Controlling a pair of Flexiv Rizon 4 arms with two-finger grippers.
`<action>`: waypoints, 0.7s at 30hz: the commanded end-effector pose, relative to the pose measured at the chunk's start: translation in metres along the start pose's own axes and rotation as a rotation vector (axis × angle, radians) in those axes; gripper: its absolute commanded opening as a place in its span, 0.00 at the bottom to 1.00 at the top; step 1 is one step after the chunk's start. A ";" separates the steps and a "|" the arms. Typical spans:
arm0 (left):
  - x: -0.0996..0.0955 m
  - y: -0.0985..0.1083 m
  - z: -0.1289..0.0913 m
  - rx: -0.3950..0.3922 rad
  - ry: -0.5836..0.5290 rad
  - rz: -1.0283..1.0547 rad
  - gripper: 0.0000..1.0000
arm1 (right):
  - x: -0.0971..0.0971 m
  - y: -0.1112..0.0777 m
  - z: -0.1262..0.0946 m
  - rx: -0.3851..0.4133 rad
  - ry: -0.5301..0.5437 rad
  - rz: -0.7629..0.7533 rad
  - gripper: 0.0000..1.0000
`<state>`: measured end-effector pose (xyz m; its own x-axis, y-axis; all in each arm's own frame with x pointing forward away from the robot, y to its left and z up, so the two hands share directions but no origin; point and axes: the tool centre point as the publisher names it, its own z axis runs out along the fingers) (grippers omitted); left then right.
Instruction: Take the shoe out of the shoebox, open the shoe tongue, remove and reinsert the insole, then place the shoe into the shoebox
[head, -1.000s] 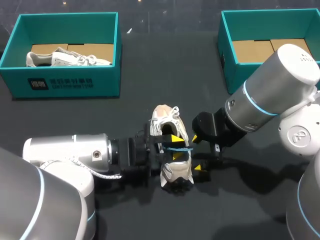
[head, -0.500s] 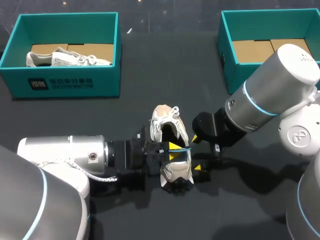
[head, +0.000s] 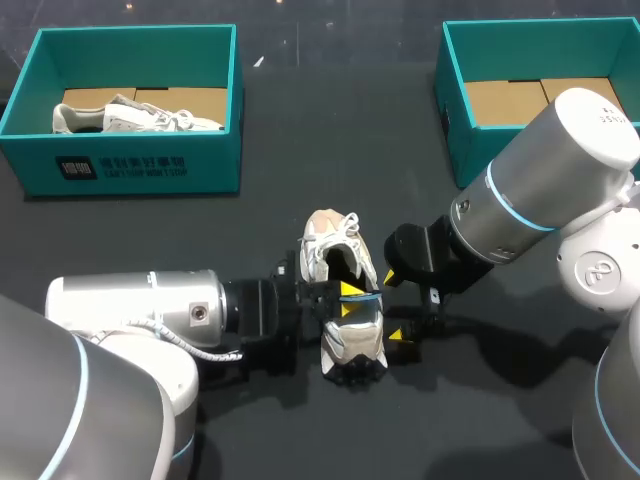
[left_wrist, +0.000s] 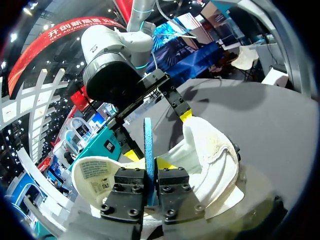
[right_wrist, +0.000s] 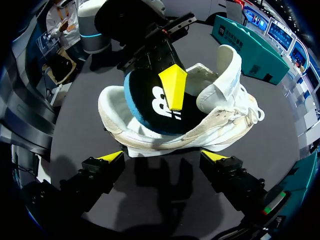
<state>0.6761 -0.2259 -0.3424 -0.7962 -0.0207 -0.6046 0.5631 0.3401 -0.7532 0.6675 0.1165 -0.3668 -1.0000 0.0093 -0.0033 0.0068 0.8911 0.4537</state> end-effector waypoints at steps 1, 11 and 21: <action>-0.001 -0.008 -0.004 0.003 0.004 -0.008 0.28 | 0.001 0.000 0.001 0.002 -0.003 0.001 1.00; 0.000 -0.028 -0.015 0.040 0.025 -0.030 0.27 | 0.001 0.000 0.001 0.002 -0.003 0.001 1.00; 0.005 -0.018 -0.002 0.038 0.081 -0.035 0.00 | 0.001 0.000 0.001 0.002 -0.003 0.001 1.00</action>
<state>0.6540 -0.2233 -0.3280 -0.8261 0.0290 -0.5628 0.5445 0.2982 -0.7839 0.6674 0.1165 -0.3668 -1.0000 0.0093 -0.0032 0.0068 0.8911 0.4537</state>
